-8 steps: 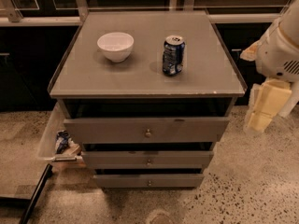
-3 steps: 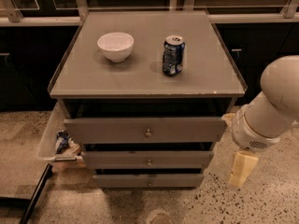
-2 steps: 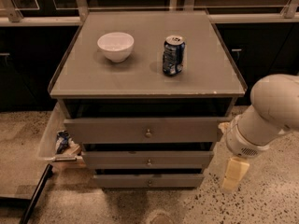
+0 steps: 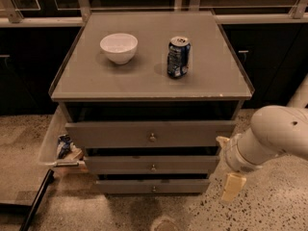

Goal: Open middle drawer

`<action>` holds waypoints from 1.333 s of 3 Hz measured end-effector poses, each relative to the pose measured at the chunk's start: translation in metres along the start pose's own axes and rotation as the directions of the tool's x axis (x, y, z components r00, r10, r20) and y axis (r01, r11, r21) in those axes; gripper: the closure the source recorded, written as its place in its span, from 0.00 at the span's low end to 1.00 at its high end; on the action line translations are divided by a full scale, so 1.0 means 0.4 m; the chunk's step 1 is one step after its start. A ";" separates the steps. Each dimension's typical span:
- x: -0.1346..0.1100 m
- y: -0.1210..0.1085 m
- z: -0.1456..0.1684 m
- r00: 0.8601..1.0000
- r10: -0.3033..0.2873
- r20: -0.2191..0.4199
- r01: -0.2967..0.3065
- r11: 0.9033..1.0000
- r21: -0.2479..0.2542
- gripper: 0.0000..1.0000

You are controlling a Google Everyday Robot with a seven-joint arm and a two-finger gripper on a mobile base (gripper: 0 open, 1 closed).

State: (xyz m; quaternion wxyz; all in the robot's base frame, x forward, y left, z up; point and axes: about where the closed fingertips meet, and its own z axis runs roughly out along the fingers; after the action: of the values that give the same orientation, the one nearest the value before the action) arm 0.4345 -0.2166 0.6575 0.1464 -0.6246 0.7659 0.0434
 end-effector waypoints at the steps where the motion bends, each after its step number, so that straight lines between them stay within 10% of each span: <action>1: -0.003 -0.001 0.054 0.998 -0.056 0.027 0.055 0.997 0.047 0.00; 4: 0.032 0.002 0.235 0.994 -0.038 0.101 0.033 0.998 0.056 0.00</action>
Offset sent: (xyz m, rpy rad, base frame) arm 0.0014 0.0052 -0.0188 0.0083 -0.0468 0.0388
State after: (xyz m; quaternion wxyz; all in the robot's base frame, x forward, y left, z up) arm 0.4475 -0.2052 0.5643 0.2029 -0.6309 0.7471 0.0516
